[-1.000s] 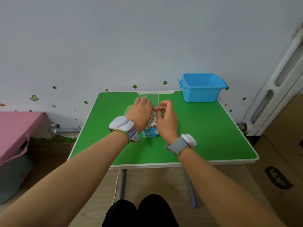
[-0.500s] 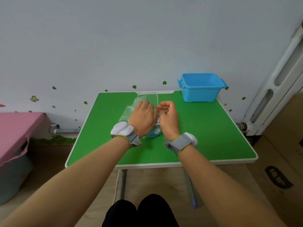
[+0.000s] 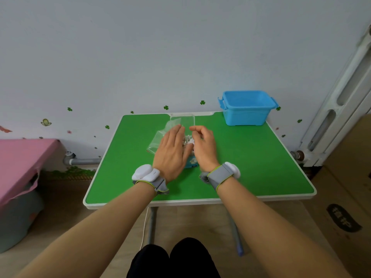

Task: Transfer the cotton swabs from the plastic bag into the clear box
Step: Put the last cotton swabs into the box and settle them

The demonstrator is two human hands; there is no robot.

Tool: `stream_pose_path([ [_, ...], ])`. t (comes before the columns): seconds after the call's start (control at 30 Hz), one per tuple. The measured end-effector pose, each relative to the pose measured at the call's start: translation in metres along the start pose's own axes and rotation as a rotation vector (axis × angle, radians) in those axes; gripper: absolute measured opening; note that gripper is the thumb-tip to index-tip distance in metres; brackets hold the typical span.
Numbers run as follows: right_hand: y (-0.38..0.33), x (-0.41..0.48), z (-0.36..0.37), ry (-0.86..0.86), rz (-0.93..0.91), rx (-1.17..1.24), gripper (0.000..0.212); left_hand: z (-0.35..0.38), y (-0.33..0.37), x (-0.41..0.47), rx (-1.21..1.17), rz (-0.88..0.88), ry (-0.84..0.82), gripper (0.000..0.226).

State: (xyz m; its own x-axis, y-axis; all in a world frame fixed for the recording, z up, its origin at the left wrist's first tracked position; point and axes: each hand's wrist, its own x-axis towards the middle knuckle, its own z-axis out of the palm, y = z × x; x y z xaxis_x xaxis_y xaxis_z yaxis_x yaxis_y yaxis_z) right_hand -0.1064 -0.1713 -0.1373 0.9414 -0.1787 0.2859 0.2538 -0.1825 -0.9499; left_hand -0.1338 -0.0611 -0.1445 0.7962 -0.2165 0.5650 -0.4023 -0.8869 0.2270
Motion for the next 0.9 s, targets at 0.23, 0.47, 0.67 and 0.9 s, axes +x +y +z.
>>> stream_pose_path([
  [0.23, 0.001, 0.006, 0.007, -0.092, 0.137, 0.082, 0.028, 0.000, -0.001, 0.002, 0.172, 0.041, -0.066, 0.059],
  [0.47, -0.004, 0.012, 0.008, -0.215, 0.230, 0.118, 0.025, -0.001, 0.002, -0.005, -0.194, -0.121, 0.174, 0.039],
  [0.67, -0.001, 0.010, 0.005, -0.276, 0.185, 0.056, 0.021, -0.002, 0.003, 0.006, -0.657, -0.640, 0.220, 0.031],
  [0.9, -0.001, 0.009, 0.009, -0.247, 0.198, 0.043, 0.029, 0.003, 0.003, 0.018, -1.043, -0.905, 0.105, 0.026],
])
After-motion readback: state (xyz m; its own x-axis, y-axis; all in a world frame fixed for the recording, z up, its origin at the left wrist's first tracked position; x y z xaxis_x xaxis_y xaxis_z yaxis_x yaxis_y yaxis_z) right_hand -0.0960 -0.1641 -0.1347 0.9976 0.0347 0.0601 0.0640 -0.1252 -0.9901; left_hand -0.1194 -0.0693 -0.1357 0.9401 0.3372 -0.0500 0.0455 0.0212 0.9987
